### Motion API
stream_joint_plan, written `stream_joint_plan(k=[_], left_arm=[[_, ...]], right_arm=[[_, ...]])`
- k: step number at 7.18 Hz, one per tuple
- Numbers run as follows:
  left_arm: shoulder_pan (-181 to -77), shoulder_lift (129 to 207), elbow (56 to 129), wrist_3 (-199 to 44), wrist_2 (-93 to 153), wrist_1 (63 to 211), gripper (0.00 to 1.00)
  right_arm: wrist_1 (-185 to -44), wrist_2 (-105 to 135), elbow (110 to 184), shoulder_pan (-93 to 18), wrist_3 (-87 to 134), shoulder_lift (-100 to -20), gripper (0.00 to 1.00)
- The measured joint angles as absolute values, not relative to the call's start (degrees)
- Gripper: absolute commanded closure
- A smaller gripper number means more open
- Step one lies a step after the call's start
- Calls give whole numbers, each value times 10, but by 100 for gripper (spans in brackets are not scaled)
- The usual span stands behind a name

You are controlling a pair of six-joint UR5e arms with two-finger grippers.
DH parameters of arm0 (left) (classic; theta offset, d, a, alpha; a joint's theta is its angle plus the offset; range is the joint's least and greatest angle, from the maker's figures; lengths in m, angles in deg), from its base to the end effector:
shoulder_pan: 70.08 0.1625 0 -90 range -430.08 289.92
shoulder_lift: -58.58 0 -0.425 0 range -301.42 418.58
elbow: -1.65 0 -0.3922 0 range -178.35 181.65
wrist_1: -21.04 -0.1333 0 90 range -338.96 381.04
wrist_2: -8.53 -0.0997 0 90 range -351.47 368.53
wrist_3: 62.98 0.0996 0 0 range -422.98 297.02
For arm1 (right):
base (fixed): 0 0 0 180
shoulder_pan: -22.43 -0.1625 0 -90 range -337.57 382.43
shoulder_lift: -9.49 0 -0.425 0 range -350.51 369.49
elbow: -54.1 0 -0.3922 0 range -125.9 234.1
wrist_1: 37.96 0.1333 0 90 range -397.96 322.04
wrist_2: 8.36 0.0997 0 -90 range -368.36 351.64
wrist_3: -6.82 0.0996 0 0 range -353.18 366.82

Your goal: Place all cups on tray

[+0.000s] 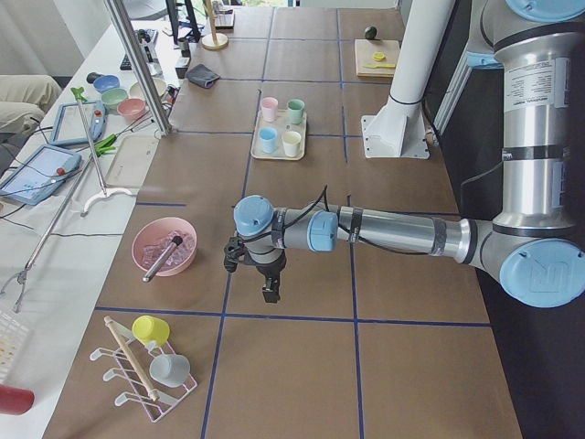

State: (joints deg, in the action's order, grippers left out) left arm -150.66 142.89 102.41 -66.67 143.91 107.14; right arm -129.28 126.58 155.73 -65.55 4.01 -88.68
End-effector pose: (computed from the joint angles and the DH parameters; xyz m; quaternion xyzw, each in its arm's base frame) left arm 0.0120 -0.4538 0.6187 -0.0347 0.3843 0.0500 0.9212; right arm 0.0476 -0.4353 0.6262 0.0199 -0.3820 -0.0461 0.9228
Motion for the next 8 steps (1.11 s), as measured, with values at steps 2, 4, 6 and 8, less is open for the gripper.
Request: stream_joint_plan(k=[2,4,6,8], left_arm=[[-1506,1431,1023,-666,1437,1073,0],[-1507,1431,1023,-665,1433,1074,0],[-1530,1434,1019,-663,1432,1071,0],[-1549,1435,1024,-664,1430,1071,0]], right_arm=[[-1293,1268,1557,-655,40,-887,0],[-1292,1269,1557,-655,39,-887,0],[-1292,1269,1557,-655,38,-887,0],[-1293,1269,1557,-655,38,-887,0]])
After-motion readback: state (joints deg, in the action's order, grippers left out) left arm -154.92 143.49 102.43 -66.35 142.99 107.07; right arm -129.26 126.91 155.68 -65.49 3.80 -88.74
